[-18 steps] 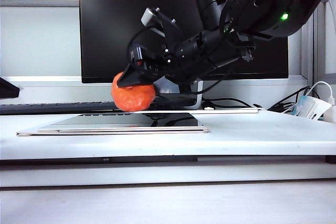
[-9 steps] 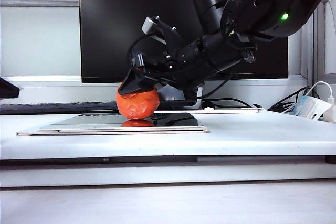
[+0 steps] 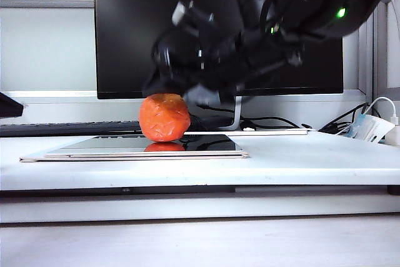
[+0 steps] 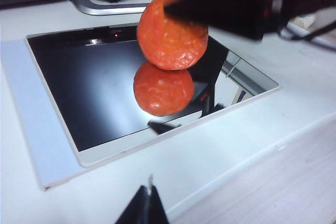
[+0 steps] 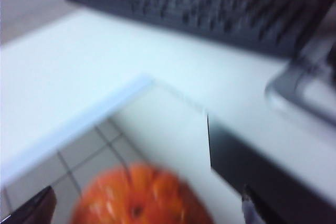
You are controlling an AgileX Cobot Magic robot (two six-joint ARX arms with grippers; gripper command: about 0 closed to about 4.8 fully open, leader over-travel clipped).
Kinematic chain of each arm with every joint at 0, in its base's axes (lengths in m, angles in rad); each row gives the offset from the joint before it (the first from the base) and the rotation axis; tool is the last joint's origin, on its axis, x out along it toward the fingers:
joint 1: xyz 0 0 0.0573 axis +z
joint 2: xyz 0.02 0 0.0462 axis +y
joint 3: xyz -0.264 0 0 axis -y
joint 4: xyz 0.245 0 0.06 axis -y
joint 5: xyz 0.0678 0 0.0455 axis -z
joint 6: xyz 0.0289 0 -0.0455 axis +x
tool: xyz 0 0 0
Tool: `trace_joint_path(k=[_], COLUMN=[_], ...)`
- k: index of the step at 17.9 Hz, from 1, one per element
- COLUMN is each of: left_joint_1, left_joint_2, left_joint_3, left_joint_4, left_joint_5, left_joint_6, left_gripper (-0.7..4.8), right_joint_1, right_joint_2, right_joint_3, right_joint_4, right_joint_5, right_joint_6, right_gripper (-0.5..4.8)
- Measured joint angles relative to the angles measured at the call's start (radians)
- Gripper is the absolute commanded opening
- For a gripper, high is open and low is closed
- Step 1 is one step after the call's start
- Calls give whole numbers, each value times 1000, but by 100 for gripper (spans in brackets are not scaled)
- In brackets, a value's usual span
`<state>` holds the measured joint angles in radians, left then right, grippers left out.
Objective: Place the orange on the center of the mirror.
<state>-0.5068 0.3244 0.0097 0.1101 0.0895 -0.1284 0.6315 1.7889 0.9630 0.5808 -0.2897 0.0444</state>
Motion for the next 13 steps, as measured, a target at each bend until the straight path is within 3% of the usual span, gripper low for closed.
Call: trace_joint_path(k=[2, 4, 5, 6, 10, 13], left_joint_1=[0, 0, 0, 0, 0, 0], left_joint_2=[0, 0, 0, 0, 0, 1], left_joint_3=[0, 0, 0, 0, 0, 0], left_joint_4=[0, 0, 0, 0, 0, 0], left_joint_5=[0, 0, 0, 0, 0, 0], left_joint_6=[0, 0, 0, 0, 0, 0], left_gripper=[-5, -5, -5, -5, -5, -5], right_joint_1=[0, -2, -9, -16, -92, -148], right_joint_2=[-44, -132, -208, -263, -554, -808], right_joint_3=[0, -3, -2, -1, -34, -125], right_joint_4=[29, 16, -13, -50, -354, -472], right_joint_5=[2, 2, 2, 2, 174, 291], right_joint_6=[1, 3, 4, -16, -82, -150], right_gripper=[479, 18, -14, -1, -1, -1])
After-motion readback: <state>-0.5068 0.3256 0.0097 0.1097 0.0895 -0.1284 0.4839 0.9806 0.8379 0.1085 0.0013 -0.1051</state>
